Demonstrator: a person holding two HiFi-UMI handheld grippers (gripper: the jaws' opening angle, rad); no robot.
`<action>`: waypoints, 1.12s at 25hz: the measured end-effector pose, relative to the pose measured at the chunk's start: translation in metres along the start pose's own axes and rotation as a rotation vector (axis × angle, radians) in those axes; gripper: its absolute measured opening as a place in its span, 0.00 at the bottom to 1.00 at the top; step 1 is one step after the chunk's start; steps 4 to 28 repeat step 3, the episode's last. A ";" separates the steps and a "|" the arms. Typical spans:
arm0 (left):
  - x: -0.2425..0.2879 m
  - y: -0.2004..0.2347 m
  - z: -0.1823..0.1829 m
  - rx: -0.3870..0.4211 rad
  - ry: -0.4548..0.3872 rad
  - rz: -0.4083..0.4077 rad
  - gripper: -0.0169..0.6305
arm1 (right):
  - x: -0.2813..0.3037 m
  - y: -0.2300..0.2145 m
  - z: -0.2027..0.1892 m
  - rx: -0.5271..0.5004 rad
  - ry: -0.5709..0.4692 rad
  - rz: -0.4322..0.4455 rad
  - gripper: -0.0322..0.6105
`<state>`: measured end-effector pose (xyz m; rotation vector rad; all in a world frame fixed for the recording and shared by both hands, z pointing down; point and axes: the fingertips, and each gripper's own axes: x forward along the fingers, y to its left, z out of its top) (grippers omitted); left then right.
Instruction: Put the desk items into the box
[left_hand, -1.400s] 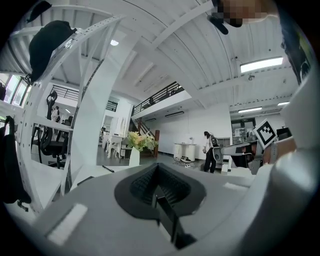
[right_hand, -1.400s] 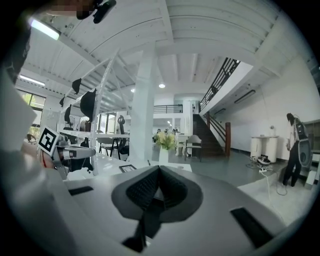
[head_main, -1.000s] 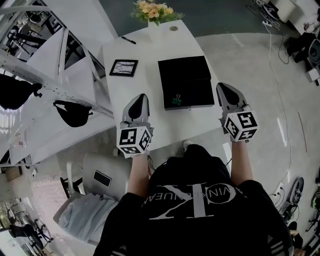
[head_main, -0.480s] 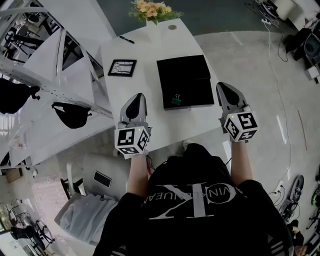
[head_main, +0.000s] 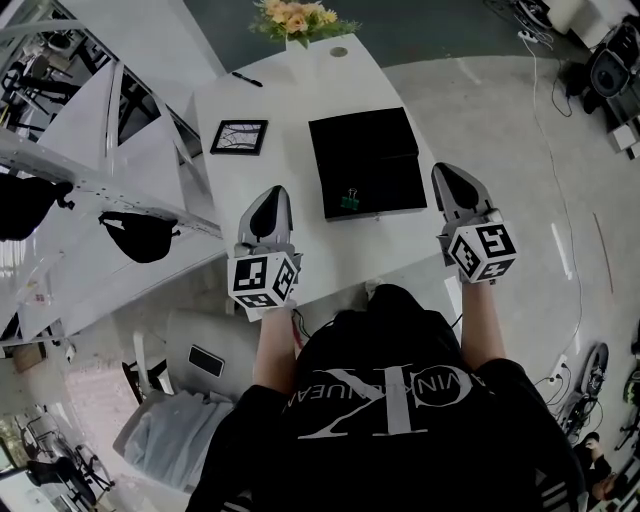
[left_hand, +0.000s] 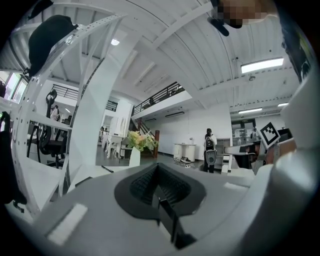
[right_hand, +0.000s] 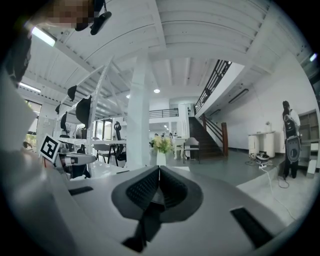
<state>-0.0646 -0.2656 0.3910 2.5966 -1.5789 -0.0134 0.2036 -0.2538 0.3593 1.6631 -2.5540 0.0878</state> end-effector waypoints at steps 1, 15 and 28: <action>0.001 0.000 0.000 0.000 0.001 -0.003 0.04 | 0.001 0.000 0.000 0.000 0.002 0.000 0.07; 0.004 -0.001 0.000 -0.001 0.001 -0.010 0.04 | 0.002 -0.001 -0.001 0.000 0.004 -0.001 0.07; 0.004 -0.001 0.000 -0.001 0.001 -0.010 0.04 | 0.002 -0.001 -0.001 0.000 0.004 -0.001 0.07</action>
